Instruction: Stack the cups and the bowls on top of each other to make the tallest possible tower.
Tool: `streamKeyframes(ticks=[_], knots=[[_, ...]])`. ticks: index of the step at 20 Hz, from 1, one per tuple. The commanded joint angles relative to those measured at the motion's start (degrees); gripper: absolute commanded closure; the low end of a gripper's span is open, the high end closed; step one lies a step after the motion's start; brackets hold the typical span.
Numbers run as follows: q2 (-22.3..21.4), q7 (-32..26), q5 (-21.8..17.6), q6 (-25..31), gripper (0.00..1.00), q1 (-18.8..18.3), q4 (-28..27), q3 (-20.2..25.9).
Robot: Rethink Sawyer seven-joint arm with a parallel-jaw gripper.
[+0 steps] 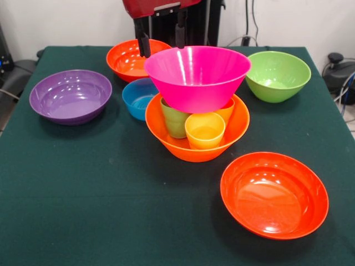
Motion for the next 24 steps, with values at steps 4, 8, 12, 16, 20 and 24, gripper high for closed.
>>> streamKeyframes(ticks=[4, 8, 12, 16, 20, 24], knots=[[-0.1, -20.3, -5.1, 8.1, 0.0, -0.6, -0.5, 2.3], [0.3, -20.6, -8.2, 5.9, 0.0, -0.9, -1.1, 1.7], [1.5, -21.0, -10.1, 5.6, 0.0, -1.3, -1.6, 1.4], [2.7, -20.7, -10.7, 5.6, 0.0, -1.8, -1.8, 1.8], [3.5, -20.8, -11.1, 6.4, 0.0, -1.9, -2.8, 2.0], [1.3, -22.0, -11.2, 10.6, 0.0, -1.2, -4.8, 2.2]])
